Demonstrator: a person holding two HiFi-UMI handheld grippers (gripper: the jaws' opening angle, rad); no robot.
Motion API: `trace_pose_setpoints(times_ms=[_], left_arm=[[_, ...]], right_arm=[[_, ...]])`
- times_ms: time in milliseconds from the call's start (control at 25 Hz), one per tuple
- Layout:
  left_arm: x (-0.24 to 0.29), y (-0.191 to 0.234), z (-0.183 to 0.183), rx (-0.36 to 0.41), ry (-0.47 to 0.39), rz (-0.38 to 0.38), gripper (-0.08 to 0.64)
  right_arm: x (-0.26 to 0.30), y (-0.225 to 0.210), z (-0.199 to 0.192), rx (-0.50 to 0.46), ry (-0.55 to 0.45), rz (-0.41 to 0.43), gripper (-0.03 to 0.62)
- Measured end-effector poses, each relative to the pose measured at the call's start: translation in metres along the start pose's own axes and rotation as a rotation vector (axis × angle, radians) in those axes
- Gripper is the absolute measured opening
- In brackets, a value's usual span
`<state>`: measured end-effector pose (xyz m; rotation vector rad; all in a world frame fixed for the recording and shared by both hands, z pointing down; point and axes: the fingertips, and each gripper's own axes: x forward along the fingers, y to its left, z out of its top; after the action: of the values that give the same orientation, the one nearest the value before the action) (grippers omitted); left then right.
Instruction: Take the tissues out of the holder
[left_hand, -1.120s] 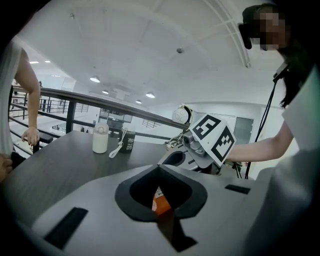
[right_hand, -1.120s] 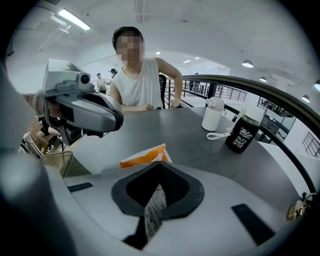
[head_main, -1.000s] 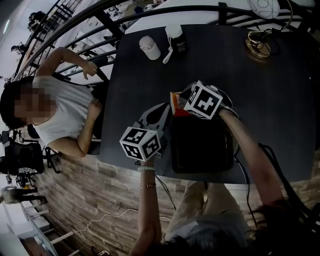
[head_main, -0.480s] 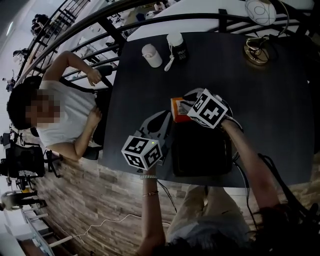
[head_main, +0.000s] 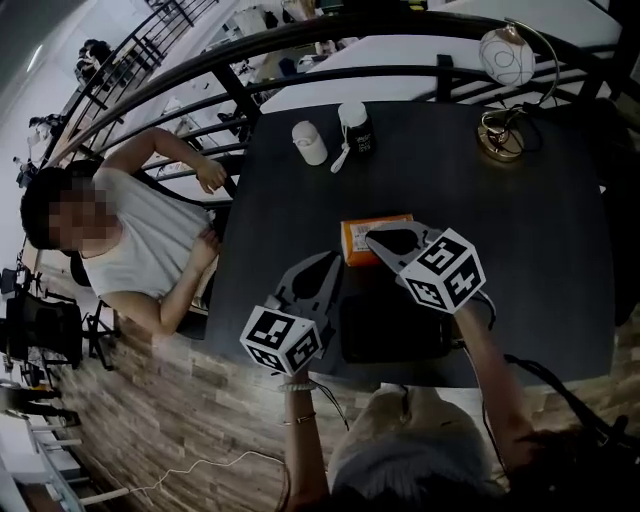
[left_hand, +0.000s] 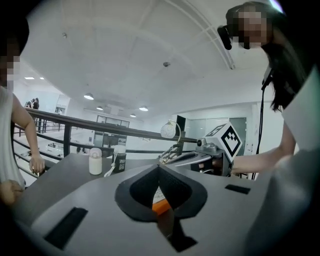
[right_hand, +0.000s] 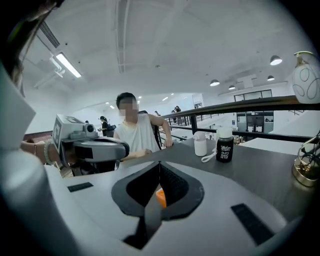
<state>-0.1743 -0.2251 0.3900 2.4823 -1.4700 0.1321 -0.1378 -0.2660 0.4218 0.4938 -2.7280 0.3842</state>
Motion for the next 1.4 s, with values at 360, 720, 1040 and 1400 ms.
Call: trace_pose_setpoints(times_ms=[360,720,1040,1400], left_arm=[[-0.011,-0.045,0.025,0.058,-0.063,-0.055,0.008],[-0.016,-0.079,0.044,0.101,-0.104,-0.103,0.008],[-0.022,-0.097,0.056,0.129,-0.132,-0.122,0.008],[-0.028,-0.117,0.062,0.150,-0.152,-0.145,0.008]], right_arm=[[-0.049,0.028,0.027,0.029,-0.171,-0.050,0.014],[-0.083,0.046,0.041,0.036,-0.273,-0.055,0.014],[-0.105,0.064,0.049,-0.013,-0.322,-0.054,0.014],[-0.125,0.077,0.047,-0.038,-0.376,-0.052,0.014]])
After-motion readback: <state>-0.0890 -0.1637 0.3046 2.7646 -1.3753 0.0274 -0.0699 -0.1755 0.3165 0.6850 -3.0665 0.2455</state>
